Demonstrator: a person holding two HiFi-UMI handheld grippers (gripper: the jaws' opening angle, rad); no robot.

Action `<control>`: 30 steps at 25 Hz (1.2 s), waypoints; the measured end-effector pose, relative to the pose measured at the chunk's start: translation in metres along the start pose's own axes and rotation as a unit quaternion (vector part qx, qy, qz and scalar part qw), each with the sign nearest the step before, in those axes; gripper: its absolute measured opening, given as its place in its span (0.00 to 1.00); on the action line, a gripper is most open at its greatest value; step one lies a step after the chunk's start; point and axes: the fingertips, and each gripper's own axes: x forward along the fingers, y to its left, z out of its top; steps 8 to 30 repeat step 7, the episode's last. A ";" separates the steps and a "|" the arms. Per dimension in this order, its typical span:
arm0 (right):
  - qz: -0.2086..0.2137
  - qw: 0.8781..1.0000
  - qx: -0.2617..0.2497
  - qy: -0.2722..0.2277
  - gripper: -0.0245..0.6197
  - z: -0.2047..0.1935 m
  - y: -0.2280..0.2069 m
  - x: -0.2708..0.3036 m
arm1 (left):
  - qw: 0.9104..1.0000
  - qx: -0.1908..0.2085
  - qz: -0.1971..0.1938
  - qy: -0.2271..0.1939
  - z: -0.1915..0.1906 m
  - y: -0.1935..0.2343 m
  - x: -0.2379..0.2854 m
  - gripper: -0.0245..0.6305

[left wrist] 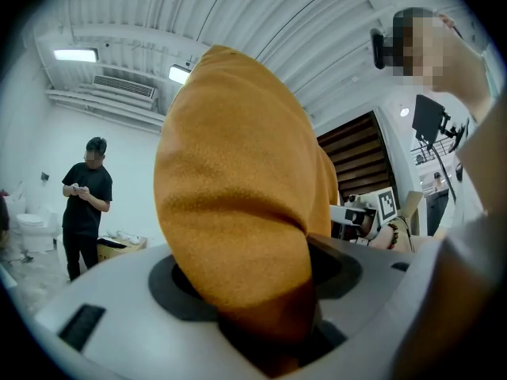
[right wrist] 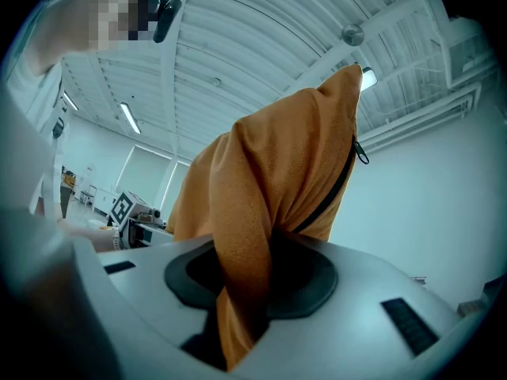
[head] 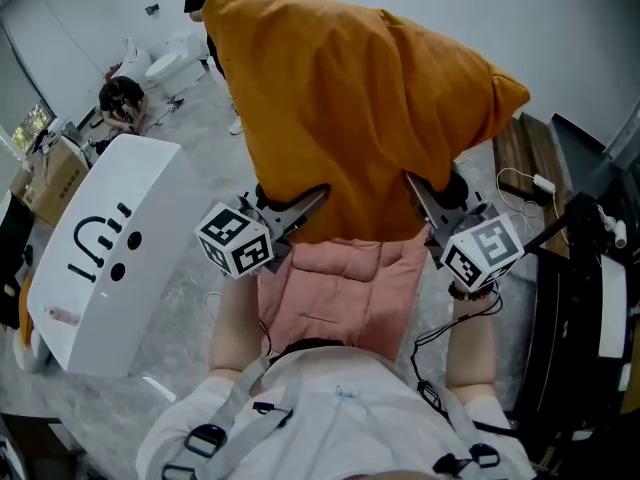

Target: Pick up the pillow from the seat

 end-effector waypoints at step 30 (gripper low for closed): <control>0.002 1.000 -0.001 0.006 0.23 0.002 0.003 0.014 | 1.000 -0.008 0.002 -0.003 0.002 0.012 -0.005 0.50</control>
